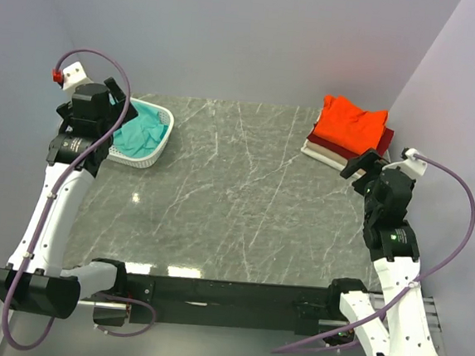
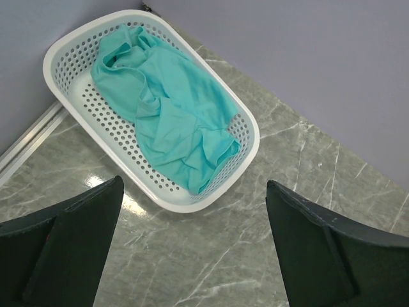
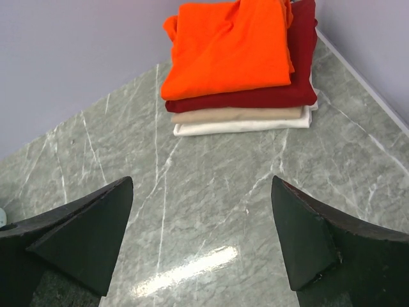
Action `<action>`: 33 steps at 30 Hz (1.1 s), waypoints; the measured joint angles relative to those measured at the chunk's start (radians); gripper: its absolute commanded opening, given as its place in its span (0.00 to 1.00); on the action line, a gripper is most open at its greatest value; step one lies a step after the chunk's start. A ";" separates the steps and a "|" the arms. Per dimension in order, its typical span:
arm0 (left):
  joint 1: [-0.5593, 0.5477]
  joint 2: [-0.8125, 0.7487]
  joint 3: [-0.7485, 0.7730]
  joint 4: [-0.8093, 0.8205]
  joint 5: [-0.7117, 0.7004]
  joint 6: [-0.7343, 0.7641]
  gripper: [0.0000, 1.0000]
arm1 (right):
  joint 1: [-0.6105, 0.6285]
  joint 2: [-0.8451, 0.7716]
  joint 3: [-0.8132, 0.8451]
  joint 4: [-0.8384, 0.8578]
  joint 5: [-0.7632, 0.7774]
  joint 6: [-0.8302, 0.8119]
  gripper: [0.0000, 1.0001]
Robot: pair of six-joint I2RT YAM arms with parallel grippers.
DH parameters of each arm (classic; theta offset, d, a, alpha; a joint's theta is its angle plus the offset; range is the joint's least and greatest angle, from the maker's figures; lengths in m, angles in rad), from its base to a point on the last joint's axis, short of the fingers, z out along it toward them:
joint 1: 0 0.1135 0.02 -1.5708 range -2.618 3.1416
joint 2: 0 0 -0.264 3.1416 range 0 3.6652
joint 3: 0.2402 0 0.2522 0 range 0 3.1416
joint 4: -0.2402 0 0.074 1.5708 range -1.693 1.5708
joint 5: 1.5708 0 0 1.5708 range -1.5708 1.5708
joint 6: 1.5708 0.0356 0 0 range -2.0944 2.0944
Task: Fold and stack the t-shirts
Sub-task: Grab the tshirt from the pile
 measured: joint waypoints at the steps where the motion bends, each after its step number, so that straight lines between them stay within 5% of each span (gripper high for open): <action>1: 0.000 0.002 0.002 -0.002 -0.005 0.000 0.99 | 0.000 -0.004 0.000 -0.002 0.000 0.000 0.94; 16: 0.000 -0.051 -0.049 0.104 0.092 0.133 1.00 | 0.000 0.011 0.018 -0.019 -0.022 0.006 0.95; 27: 0.083 0.467 0.294 0.002 0.160 0.222 0.99 | 0.000 0.064 0.045 -0.018 -0.078 0.044 0.94; 33: 0.164 0.702 0.360 -0.090 0.188 0.249 1.00 | 0.000 0.082 0.061 -0.019 -0.090 0.054 0.94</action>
